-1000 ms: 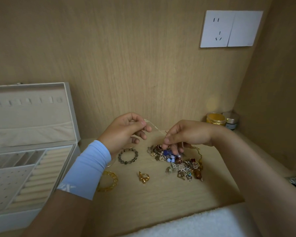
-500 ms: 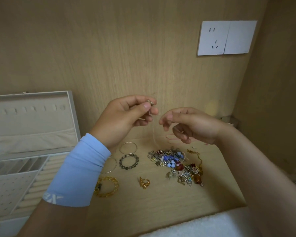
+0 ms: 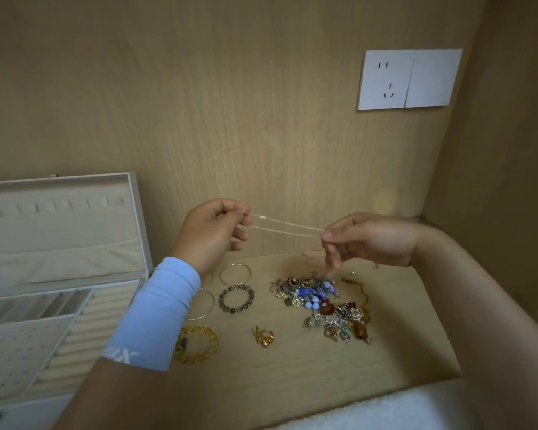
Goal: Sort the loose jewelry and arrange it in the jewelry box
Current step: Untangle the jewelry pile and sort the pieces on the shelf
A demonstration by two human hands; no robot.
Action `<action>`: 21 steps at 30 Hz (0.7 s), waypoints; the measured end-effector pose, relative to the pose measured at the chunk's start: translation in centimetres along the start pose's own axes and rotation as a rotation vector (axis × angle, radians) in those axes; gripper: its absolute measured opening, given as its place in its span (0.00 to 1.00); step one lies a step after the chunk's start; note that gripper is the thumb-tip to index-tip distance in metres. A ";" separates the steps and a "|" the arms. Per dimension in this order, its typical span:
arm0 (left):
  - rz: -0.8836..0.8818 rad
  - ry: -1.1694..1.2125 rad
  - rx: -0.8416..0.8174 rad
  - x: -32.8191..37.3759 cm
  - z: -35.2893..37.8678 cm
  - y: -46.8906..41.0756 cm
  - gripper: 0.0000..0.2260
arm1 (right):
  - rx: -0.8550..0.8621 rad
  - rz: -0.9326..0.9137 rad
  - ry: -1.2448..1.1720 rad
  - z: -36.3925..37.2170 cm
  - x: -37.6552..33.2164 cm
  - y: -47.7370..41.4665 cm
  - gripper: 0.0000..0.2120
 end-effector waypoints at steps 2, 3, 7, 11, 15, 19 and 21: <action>-0.046 -0.048 0.011 -1.3 0.5 -0.4 0.08 | 0.086 0.042 0.020 -1.6 0.4 0.9 0.12; -0.071 -0.061 0.008 -1.9 1.0 -0.5 0.08 | 0.133 0.067 0.029 -2.5 0.8 1.4 0.12; -0.131 -0.120 -0.030 -3.7 3.3 -1.4 0.07 | 0.292 0.170 0.047 -5.8 3.2 3.3 0.10; -0.126 -0.259 -0.109 -4.7 6.4 -2.9 0.13 | 0.396 0.310 0.205 -7.9 6.1 4.5 0.11; -0.107 -0.433 -0.221 -5.6 10.4 -4.6 0.14 | 0.464 0.466 0.337 -9.2 8.8 5.6 0.13; -0.124 -0.540 -0.369 -6.8 14.4 -5.7 0.12 | 0.511 0.607 0.447 -10.7 10.3 7.6 0.14; -0.119 -0.607 -0.430 -7.5 16.1 -6.0 0.11 | 0.575 0.663 0.451 -11.9 10.7 8.9 0.14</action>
Point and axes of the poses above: each hand's wrist, its own y-axis away from the middle knuckle, its own z-axis out of the palm, x = y × z, the point moved 7 cm from there along -y, towards the middle knuckle, and after that the axes turned 7 degrees about -z, right-handed, at the moved point
